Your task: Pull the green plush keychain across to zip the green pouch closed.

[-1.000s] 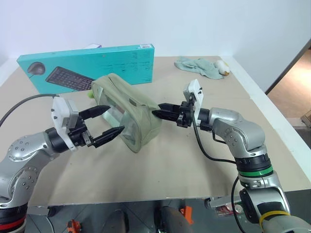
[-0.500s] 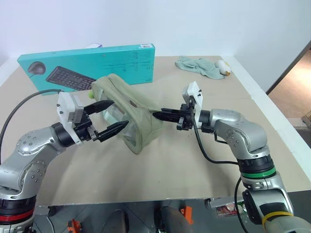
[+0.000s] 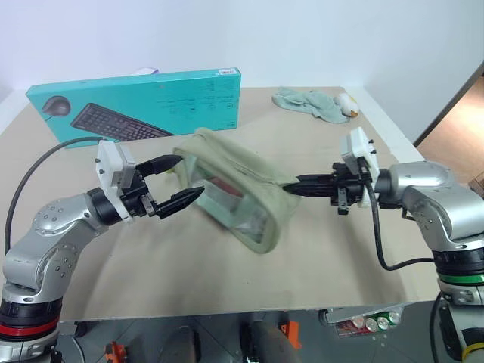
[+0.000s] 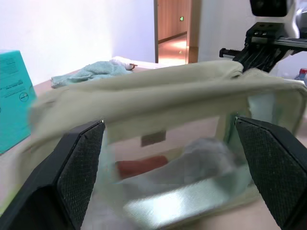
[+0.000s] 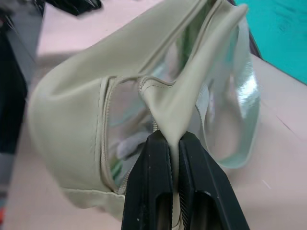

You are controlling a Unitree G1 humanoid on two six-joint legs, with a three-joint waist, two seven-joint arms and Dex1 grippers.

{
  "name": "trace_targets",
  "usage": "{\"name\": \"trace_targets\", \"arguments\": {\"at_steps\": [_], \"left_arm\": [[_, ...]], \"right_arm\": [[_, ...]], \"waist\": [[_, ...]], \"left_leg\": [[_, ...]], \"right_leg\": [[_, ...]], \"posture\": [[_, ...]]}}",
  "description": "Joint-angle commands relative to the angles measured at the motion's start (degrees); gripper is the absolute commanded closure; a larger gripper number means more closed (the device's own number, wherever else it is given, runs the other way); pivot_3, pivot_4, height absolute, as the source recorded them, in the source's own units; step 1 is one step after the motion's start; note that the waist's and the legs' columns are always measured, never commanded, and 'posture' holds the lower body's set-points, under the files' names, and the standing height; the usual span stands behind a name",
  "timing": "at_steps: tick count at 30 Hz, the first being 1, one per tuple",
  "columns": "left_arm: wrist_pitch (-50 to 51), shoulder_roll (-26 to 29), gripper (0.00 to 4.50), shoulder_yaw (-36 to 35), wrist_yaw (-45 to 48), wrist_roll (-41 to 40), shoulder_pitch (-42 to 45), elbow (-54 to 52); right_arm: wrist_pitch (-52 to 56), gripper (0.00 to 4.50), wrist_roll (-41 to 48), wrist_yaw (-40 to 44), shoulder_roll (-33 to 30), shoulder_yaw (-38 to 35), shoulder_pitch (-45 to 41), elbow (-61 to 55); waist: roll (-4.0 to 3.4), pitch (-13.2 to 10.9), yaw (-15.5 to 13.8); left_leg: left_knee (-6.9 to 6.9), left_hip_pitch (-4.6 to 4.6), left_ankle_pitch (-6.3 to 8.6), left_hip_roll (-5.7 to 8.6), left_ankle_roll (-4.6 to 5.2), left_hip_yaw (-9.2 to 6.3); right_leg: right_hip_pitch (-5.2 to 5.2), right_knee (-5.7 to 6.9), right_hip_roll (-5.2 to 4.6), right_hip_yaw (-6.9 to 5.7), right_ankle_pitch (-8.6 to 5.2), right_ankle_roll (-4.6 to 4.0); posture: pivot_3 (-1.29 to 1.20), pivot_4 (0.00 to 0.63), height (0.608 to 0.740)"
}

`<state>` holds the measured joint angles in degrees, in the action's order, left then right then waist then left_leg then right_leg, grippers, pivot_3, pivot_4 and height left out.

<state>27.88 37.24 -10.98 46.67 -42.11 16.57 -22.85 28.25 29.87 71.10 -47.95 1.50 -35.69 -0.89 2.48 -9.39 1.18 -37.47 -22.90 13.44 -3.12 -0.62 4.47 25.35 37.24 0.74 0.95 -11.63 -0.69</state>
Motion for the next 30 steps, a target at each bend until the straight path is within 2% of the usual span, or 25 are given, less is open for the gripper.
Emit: {"name": "trace_targets", "arguments": {"at_steps": [1, 4, 8, 10, 14, 18, 23, 30], "left_arm": [[-0.3, 0.1, 0.00, -0.1, 0.3, -0.2, 1.4, -0.6], [-0.2, 0.1, 0.00, -0.1, 0.4, -0.3, 1.6, -0.6], [-0.1, 0.1, 0.00, 0.0, 0.4, -0.3, 1.8, -0.6], [0.0, 0.0, 0.00, 0.3, 0.3, -0.3, 2.0, -0.6], [-0.1, -0.3, 0.00, 1.0, 0.5, 0.0, 2.8, 0.0], [0.0, -0.3, 0.00, 1.8, 1.2, -0.4, 3.5, 0.1], [1.0, 0.3, 0.00, 3.2, 3.8, -1.5, 4.7, 0.0], [4.7, 1.9, 0.00, 5.7, 10.4, -4.4, 6.8, -0.1]], "right_arm": [[-6.8, 4.45, -3.4, 2.5, -1.2, -1.7, -2.7, 6.8], [-10.7, 4.45, -5.9, 3.8, -1.1, -1.2, -5.0, 11.9], [-13.0, 3.21, -7.3, 3.1, -0.1, -1.9, -7.0, 14.5], [-12.6, 2.35, -7.4, 3.1, -0.1, -1.9, -7.5, 14.5], [-9.8, 1.09, -5.7, 0.2, -0.4, -3.7, -5.6, 9.2], [-5.2, 1.09, -3.8, -4.2, -1.5, -8.0, -2.2, 4.1], [2.2, 1.09, 0.4, -11.3, -3.4, -18.7, 6.5, -4.5], [14.5, 1.09, 10.8, -23.8, -0.8, -30.9, 19.5, -26.9]], "waist": [[0.00, 0.0, 0.0], [-0.01, 0.0, 0.0], [-0.01, 0.0, 0.0], [-0.01, 0.0, 0.0], [-0.01, 0.0, 0.0], [-0.01, 0.0, 0.0], [-0.01, 0.0, -0.3], [-0.03, 0.0, 0.2]], "left_leg": [[0.00, 0.00, 0.00, 0.00, 0.00, 0.00], [0.00, 0.00, 0.00, 0.01, 0.00, 0.00], [0.00, 0.00, 0.00, 0.01, 0.00, 0.01], [0.00, -0.01, 0.00, 0.00, 0.00, 0.00], [0.00, 0.00, 0.00, 0.00, 0.00, 0.00], [0.00, -0.01, 0.00, 0.00, -0.01, -0.01], [-0.02, -0.04, 0.00, 0.06, -0.01, -0.02], [-0.03, 0.06, 0.00, 0.06, -0.01, -0.01]], "right_leg": [[0.00, 0.00, 0.00, 0.00, 0.00, 0.00], [0.00, 0.00, 0.00, 0.01, 0.00, 0.00], [0.00, 0.00, 0.00, 0.02, 0.00, 0.00], [0.00, 0.00, 0.00, 0.02, 0.00, 0.00], [0.00, 0.01, -0.01, 0.03, 0.01, 0.00], [-0.01, 0.01, -0.02, 0.02, 0.01, 0.01], [-0.02, 0.01, -0.09, 0.00, 0.01, 0.04], [-0.06, 0.04, -0.05, 0.09, 0.01, 0.15]], "posture": [[0.00, 0.150, 0.740], [0.00, 0.150, 0.740], [0.00, 0.150, 0.740], [0.00, 0.150, 0.740], [0.00, 0.150, 0.740], [0.00, 0.150, 0.740], [0.00, 0.150, 0.740], [0.00, 0.150, 0.740]]}}
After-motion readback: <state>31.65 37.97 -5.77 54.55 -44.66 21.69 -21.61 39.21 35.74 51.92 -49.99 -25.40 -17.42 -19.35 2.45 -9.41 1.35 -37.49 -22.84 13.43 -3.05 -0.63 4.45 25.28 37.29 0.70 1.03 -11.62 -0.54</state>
